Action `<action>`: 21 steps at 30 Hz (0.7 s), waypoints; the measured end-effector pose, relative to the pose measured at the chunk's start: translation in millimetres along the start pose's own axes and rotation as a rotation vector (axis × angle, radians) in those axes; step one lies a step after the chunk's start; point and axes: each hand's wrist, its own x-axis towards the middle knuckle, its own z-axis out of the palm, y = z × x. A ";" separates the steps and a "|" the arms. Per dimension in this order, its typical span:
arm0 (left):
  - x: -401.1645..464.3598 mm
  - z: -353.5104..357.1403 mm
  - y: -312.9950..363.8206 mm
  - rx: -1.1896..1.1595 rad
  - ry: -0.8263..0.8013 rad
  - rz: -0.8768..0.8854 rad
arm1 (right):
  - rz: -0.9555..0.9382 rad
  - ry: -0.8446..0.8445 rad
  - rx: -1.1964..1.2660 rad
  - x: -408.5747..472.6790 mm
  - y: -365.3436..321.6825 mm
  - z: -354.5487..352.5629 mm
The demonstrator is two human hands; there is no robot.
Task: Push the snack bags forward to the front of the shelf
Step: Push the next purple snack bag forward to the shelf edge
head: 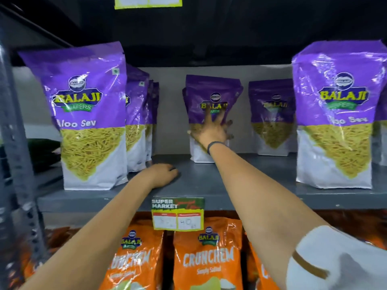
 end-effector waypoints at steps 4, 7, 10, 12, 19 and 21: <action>-0.6 6.0 11.2 -0.011 0.012 0.012 | 0.034 -0.014 -0.069 -1.5 17.1 6.9; -4.0 8.2 18.6 -0.014 0.011 0.012 | 0.016 0.054 -0.121 -2.5 27.8 11.1; -1.5 4.2 8.4 -0.019 0.028 0.020 | -0.025 0.100 -0.164 1.4 20.9 21.2; 4.6 1.4 -5.9 -0.025 0.028 0.014 | -0.026 0.101 -0.188 6.3 9.1 27.5; 2.1 3.4 -4.4 -0.028 0.021 0.010 | 0.009 0.043 -0.243 3.9 11.8 25.1; 2.3 3.8 -4.1 -0.022 0.025 0.006 | 0.014 0.045 -0.243 2.8 12.6 23.6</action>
